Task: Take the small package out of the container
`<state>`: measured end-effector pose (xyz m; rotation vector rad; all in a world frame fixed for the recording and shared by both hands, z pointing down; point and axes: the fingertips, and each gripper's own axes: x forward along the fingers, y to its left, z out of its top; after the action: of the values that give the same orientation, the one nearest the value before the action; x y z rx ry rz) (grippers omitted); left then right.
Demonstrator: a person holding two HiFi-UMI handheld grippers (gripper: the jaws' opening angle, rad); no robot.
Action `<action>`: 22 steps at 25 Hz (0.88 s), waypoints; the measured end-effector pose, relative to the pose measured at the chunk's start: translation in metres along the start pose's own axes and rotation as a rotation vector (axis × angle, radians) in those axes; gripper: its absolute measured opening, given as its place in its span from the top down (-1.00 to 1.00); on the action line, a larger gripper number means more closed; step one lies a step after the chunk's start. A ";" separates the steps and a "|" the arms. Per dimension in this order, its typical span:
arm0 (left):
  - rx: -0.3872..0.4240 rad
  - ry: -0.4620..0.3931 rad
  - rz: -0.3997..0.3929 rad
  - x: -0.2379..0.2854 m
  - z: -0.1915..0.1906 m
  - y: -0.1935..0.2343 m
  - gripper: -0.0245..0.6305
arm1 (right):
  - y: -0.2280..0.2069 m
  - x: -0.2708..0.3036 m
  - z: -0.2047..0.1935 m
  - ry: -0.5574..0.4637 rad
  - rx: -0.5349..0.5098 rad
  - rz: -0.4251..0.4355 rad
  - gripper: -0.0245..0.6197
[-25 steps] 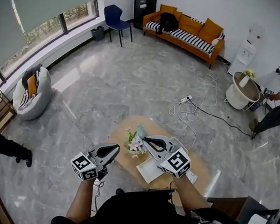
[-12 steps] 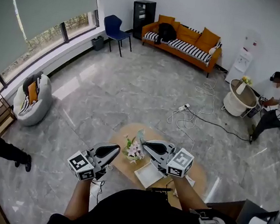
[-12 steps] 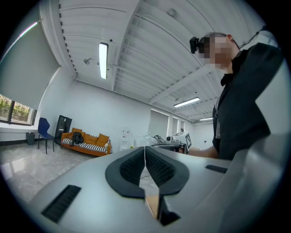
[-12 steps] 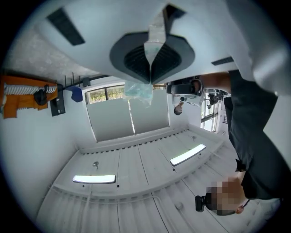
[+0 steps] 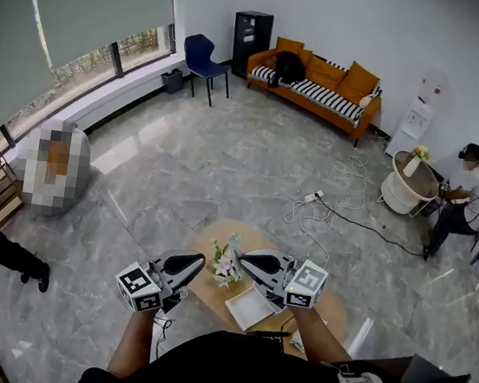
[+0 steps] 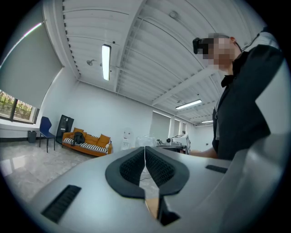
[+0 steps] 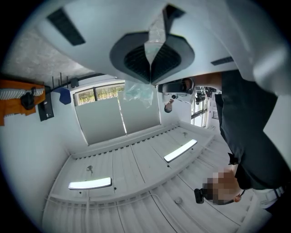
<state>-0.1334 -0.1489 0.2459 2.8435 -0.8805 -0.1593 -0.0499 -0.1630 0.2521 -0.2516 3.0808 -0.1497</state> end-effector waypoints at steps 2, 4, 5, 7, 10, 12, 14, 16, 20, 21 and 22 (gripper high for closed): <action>0.009 -0.003 -0.002 -0.002 0.000 0.000 0.87 | 0.001 0.003 -0.003 0.018 -0.008 0.000 0.87; 0.016 -0.011 -0.002 0.001 0.002 -0.001 0.87 | -0.001 0.002 -0.002 0.020 -0.005 0.006 0.87; 0.018 -0.013 -0.001 0.003 0.004 -0.001 0.87 | -0.003 0.000 0.000 0.014 -0.001 0.010 0.87; 0.016 -0.015 0.003 0.009 0.007 -0.003 0.87 | -0.007 -0.005 0.003 -0.001 0.012 0.012 0.87; 0.005 -0.020 0.001 0.010 0.007 -0.003 0.87 | -0.011 -0.005 0.004 -0.016 0.028 0.013 0.87; -0.008 -0.026 0.005 0.011 0.010 -0.004 0.87 | -0.012 -0.004 0.005 -0.019 0.029 0.016 0.87; -0.006 -0.031 0.008 0.011 0.011 -0.004 0.87 | -0.013 -0.007 0.007 -0.022 0.029 0.017 0.87; 0.006 -0.029 0.003 0.011 0.007 -0.003 0.87 | -0.013 -0.010 0.008 -0.025 0.032 0.017 0.87; 0.010 -0.021 -0.006 0.011 0.007 -0.006 0.87 | -0.009 -0.012 0.007 -0.024 0.036 0.023 0.87; 0.008 -0.017 -0.009 0.011 0.006 -0.007 0.87 | -0.009 -0.012 0.006 -0.022 0.035 0.024 0.87; 0.005 -0.015 -0.011 0.011 0.005 -0.007 0.87 | -0.008 -0.012 0.005 -0.020 0.034 0.026 0.87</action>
<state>-0.1216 -0.1501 0.2391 2.8559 -0.8695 -0.1797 -0.0367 -0.1692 0.2487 -0.2107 3.0573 -0.1976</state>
